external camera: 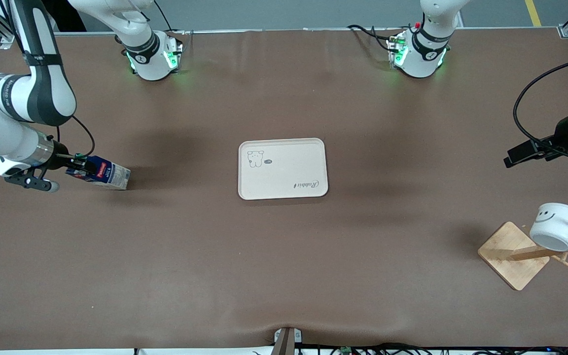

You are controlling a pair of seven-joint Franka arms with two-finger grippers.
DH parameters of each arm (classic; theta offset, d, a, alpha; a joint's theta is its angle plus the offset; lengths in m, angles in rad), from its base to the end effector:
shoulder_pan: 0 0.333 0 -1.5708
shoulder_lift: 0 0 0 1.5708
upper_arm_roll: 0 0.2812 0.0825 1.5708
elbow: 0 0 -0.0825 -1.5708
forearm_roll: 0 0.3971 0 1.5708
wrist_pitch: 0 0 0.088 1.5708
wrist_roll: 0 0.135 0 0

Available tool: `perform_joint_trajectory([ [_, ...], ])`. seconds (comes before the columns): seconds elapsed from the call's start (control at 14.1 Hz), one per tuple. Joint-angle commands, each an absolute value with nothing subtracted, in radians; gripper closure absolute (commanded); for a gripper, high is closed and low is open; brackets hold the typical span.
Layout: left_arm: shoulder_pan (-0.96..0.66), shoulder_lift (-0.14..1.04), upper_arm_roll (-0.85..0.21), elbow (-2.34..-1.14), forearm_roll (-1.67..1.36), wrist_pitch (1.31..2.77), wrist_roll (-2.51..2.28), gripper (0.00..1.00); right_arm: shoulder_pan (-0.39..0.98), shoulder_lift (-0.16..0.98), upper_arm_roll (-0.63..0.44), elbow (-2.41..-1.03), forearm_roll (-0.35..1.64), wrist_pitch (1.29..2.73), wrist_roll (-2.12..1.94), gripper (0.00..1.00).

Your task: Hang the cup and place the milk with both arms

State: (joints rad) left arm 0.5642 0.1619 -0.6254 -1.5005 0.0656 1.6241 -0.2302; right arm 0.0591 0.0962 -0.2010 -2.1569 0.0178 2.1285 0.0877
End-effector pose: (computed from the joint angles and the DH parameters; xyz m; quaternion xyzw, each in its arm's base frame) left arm 0.6076 -0.0069 0.5219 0.9962 0.0854 -0.0060 0.0138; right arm 0.5347 -0.0758 0.2747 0.9909 -0.1196 -0.0613 0.0007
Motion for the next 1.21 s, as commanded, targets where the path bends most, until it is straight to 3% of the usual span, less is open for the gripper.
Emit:
perform_joint_trajectory([
  [0.0,0.575,0.155,-0.63,-1.502,0.106,1.612,-0.21,0.0,0.032,0.103,-0.181,-2.166,0.003,2.151,0.08,0.92],
  [0.14,0.574,0.152,-0.632,-1.471,0.109,1.609,-0.175,0.0,0.026,0.112,-0.181,-2.168,0.003,2.152,0.08,0.71],
  [0.21,0.574,0.146,-0.632,-1.463,0.107,1.603,-0.151,0.0,0.025,0.113,-0.181,-2.168,0.002,2.154,0.08,0.42],
  [0.28,0.574,0.14,-0.634,-1.462,0.107,1.594,-0.128,0.0,0.025,0.117,-0.181,-2.166,0.003,2.154,0.08,0.26],
  [0.43,0.575,0.138,-0.63,-1.447,0.107,1.559,-0.117,0.0,0.025,0.121,-0.181,-2.166,0.003,2.152,0.08,0.1],
  [0.57,0.575,0.137,-0.632,-1.431,0.106,1.514,-0.121,0.0,0.025,0.121,-0.181,-2.166,0.003,2.152,0.08,0.03],
  [0.92,0.554,0.111,-0.649,-1.404,0.106,1.511,-0.126,0.0,0.026,0.121,-0.179,-2.166,0.003,2.146,0.08,0.03],
  [1.14,0.36,0.066,-0.44,-1.411,0.106,1.505,-0.115,0.0,0.026,0.118,-0.179,-2.129,0.005,2.117,0.083,0.0],
])
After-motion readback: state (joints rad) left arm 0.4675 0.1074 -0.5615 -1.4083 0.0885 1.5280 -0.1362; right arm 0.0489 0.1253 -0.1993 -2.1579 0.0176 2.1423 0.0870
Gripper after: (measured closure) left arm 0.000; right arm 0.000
